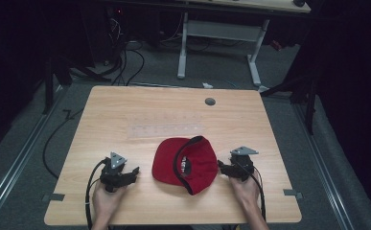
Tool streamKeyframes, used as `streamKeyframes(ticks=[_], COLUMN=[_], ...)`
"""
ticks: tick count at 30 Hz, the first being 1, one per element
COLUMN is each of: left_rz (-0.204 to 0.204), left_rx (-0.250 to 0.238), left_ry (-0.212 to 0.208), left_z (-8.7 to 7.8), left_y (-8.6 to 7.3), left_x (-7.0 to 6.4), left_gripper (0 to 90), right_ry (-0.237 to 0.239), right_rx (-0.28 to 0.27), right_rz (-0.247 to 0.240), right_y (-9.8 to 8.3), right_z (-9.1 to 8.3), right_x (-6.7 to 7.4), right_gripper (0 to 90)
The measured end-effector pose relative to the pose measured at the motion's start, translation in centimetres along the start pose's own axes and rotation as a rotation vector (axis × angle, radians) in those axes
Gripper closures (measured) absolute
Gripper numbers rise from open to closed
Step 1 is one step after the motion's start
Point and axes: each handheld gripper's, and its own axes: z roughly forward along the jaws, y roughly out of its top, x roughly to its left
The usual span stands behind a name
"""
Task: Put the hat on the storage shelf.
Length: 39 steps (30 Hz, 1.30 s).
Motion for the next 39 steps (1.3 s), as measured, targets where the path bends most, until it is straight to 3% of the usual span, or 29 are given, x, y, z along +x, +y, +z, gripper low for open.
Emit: streamKeyframes(ticks=[4,9,16,22,30,33,39], left_rz=[-0.001,0.0,0.0,0.001,0.001,0.002,0.002], left_rx=[-0.001,0.001,0.001,0.003,0.006,0.005,0.005], left_ry=[0.002,0.001,0.0,-0.005,-0.008,-0.007,-0.007], left_z=[0.0,0.0,0.0,0.1,0.1,0.1,0.1], left_y=[0.0,0.0,0.0,0.0,0.0,0.0,0.0], left_x=[0.0,0.0,-0.1,-0.1,-0.1,-0.1,-0.1], left_gripper=[31.6,31.2,30.6,30.2,30.0,30.0,30.0], right_ry=[0.009,0.03,0.095,0.133,0.205,0.208,0.255], right_rx=[-0.001,-0.08,-0.108,-0.083,-0.133,-0.146,-0.114], right_rz=[0.02,0.026,0.045,0.03,-0.014,-0.045,-0.065], right_y=[0.0,0.2,0.4,1.9,4.4,5.1,6.7], right_z=[-0.5,-1.7,-1.7,-1.5,-1.8,-1.8,-0.7], right_x=[-0.4,-0.6,-0.6,-0.4,0.4,0.8,1.3], right_gripper=[35.5,35.4,32.8,29.4,24.5,23.6,19.1])
